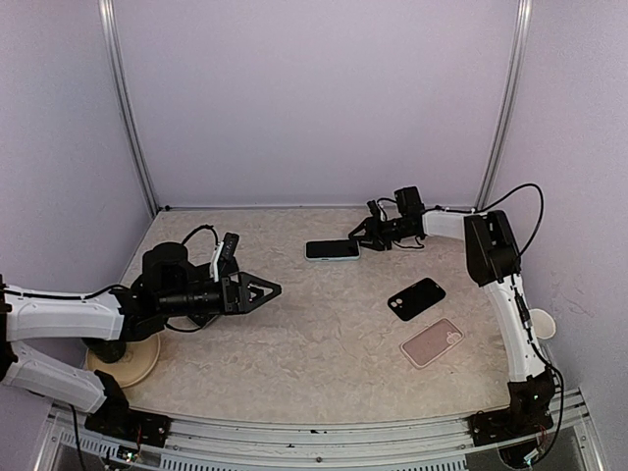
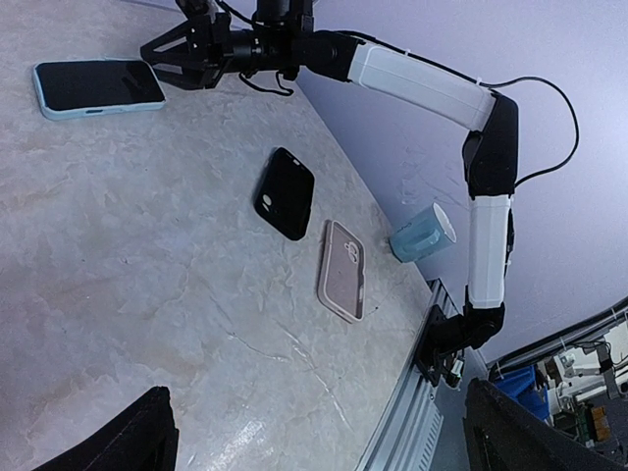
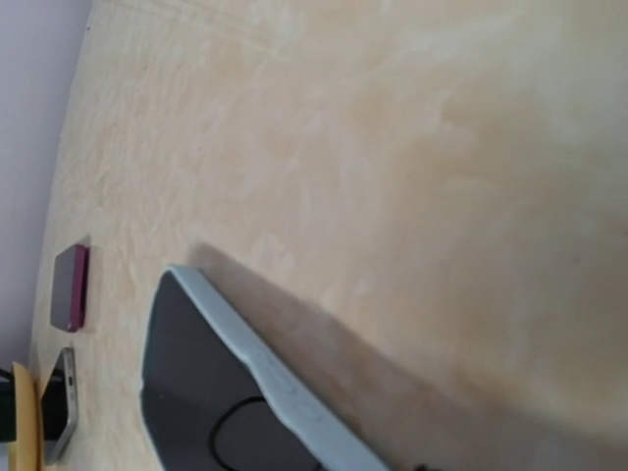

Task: Put the phone into the phone case
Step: Place the phone with the phone case at the center of the board.

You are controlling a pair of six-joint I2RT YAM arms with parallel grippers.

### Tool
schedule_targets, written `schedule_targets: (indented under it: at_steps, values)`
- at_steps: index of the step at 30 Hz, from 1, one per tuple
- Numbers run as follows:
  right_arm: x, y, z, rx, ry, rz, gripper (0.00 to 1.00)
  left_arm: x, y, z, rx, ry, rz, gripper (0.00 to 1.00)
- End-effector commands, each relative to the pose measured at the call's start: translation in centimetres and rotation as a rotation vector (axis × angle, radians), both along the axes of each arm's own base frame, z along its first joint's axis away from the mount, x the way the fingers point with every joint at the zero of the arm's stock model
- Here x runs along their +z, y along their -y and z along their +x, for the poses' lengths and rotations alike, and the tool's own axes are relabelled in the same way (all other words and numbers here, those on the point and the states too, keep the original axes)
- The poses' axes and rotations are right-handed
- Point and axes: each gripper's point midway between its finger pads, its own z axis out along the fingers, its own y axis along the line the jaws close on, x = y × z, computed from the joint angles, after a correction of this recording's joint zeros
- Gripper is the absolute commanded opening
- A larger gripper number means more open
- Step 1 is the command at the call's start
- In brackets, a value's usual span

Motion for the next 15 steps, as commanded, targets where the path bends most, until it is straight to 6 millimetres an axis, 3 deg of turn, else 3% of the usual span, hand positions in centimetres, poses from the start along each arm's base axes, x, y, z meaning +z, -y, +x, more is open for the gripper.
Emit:
schedule_targets:
  at_steps: [1,10,15]
  values:
    - [3.1,1.6,1.2,-0.044,0.060,-0.034,0.44,0.1,0.3,-0.1,-0.007,0.015,-0.016,0.99]
    - [3.5,2.1,1.2,-0.055,0.079,-0.075,0.46,0.2,0.4,-0.1,-0.011,0.016,-0.021,0.99]
    - [4.5,2.9,0.8,-0.075,0.103,-0.129,0.59,0.1,0.3,-0.1,-0.008,0.019,-0.016,0.99]
